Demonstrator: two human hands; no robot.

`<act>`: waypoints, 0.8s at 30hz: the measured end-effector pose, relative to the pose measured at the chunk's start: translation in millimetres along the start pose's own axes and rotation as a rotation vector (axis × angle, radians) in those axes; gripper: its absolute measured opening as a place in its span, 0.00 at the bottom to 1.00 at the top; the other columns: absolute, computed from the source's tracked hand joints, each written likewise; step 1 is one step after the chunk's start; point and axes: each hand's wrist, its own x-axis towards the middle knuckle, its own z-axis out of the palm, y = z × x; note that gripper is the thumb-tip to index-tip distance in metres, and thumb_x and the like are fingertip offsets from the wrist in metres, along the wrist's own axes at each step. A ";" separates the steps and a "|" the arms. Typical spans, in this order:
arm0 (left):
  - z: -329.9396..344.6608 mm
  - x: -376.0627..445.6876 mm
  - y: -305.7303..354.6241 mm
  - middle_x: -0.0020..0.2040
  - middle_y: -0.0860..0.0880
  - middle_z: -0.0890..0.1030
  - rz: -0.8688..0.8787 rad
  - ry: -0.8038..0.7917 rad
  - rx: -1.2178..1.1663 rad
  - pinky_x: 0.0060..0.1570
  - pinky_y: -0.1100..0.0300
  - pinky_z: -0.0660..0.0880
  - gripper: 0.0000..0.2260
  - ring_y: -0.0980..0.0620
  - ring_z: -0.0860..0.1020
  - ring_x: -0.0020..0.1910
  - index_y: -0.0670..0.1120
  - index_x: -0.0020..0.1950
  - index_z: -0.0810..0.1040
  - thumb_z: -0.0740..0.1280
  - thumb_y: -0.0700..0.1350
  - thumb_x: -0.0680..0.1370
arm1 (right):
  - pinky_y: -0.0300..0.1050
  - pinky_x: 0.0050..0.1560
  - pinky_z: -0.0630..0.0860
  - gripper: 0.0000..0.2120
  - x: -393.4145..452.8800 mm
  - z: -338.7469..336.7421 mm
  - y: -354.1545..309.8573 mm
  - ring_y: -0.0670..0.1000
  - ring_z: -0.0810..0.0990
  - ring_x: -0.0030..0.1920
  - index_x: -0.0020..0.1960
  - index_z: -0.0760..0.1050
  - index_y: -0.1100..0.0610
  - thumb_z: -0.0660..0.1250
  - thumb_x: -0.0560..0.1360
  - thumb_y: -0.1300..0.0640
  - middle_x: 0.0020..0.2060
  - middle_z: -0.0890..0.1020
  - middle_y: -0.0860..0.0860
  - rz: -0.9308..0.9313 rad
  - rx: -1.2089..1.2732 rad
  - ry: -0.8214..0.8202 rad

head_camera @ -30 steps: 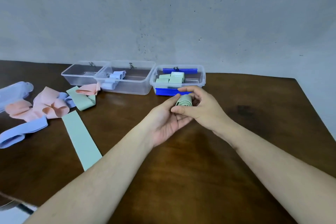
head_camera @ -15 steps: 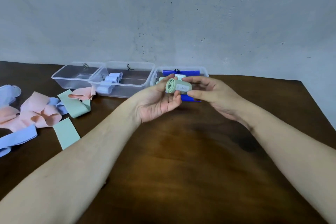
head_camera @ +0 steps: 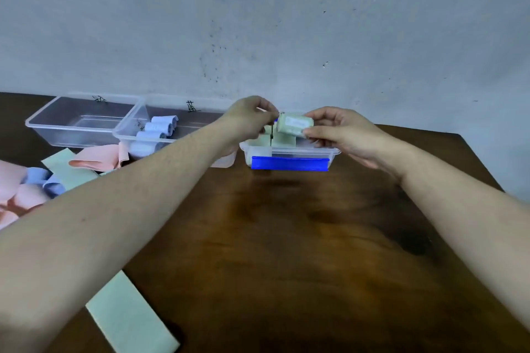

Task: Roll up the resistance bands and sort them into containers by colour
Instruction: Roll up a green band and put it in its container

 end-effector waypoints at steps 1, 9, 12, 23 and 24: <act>-3.2 5.4 -2.8 0.44 0.52 0.80 0.097 0.013 0.152 0.38 0.67 0.73 0.04 0.56 0.76 0.38 0.48 0.51 0.80 0.66 0.43 0.79 | 0.35 0.43 0.78 0.10 2.3 -1.5 2.1 0.43 0.83 0.37 0.56 0.78 0.56 0.71 0.76 0.65 0.40 0.87 0.47 0.013 -0.031 0.013; 4.6 36.9 -11.6 0.60 0.53 0.79 0.411 -0.248 0.886 0.49 0.65 0.67 0.16 0.53 0.75 0.58 0.51 0.65 0.79 0.69 0.47 0.77 | 0.39 0.51 0.78 0.10 15.4 -13.2 8.8 0.46 0.83 0.48 0.52 0.80 0.49 0.76 0.74 0.58 0.49 0.85 0.49 0.112 -0.430 0.138; 10.7 47.2 -14.5 0.63 0.53 0.77 0.503 -0.260 1.059 0.61 0.55 0.66 0.17 0.50 0.72 0.62 0.54 0.67 0.76 0.67 0.51 0.78 | 0.37 0.50 0.77 0.11 20.6 -14.7 6.3 0.45 0.82 0.52 0.55 0.80 0.49 0.76 0.74 0.57 0.49 0.84 0.45 0.133 -0.557 0.085; 17.2 69.6 -24.5 0.56 0.57 0.80 0.502 -0.271 1.129 0.58 0.55 0.67 0.18 0.51 0.75 0.57 0.55 0.69 0.73 0.67 0.51 0.78 | 0.32 0.36 0.76 0.12 41.5 -9.6 5.4 0.45 0.81 0.48 0.57 0.80 0.50 0.75 0.75 0.55 0.49 0.83 0.45 0.160 -0.701 -0.011; 17.5 70.5 -24.7 0.57 0.56 0.81 0.503 -0.267 1.140 0.58 0.55 0.68 0.18 0.51 0.75 0.57 0.54 0.69 0.73 0.66 0.51 0.79 | 0.29 0.33 0.73 0.12 44.3 -8.3 5.1 0.44 0.80 0.48 0.58 0.80 0.51 0.75 0.75 0.55 0.49 0.83 0.45 0.167 -0.722 -0.026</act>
